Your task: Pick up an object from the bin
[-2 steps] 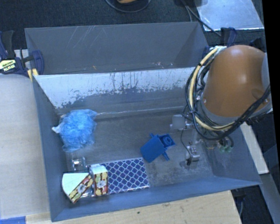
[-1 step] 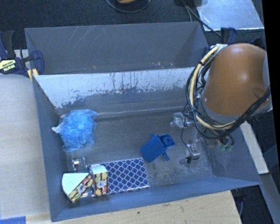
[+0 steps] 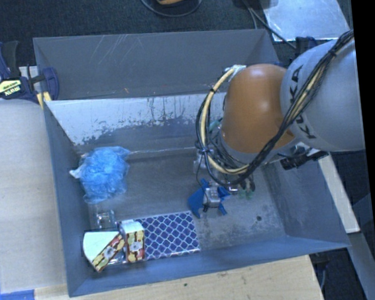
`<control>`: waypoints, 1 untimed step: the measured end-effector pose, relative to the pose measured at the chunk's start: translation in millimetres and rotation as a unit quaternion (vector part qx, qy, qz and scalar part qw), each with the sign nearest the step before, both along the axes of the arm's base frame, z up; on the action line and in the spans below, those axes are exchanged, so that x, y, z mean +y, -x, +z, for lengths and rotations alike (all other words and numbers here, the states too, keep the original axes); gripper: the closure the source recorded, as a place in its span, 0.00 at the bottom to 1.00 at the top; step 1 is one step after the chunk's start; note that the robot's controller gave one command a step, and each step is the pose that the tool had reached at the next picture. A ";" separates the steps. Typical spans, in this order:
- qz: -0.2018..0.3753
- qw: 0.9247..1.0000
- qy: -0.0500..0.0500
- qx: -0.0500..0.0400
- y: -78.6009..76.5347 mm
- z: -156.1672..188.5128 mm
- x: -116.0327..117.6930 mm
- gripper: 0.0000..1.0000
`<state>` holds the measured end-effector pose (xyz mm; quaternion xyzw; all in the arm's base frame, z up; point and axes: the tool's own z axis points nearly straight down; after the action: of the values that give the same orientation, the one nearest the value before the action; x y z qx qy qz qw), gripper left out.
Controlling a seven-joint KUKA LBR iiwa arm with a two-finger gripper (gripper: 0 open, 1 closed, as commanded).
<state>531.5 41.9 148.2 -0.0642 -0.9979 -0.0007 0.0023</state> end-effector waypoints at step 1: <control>-0.075 0.997 0.002 -0.004 20.0 7.5 -61.3 0.00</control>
Offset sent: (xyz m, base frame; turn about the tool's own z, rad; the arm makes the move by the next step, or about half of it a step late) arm -0.0080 -0.0663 -0.0782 -0.4588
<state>511.6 -19.4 155.6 -0.1390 -0.9903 0.0010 -0.0017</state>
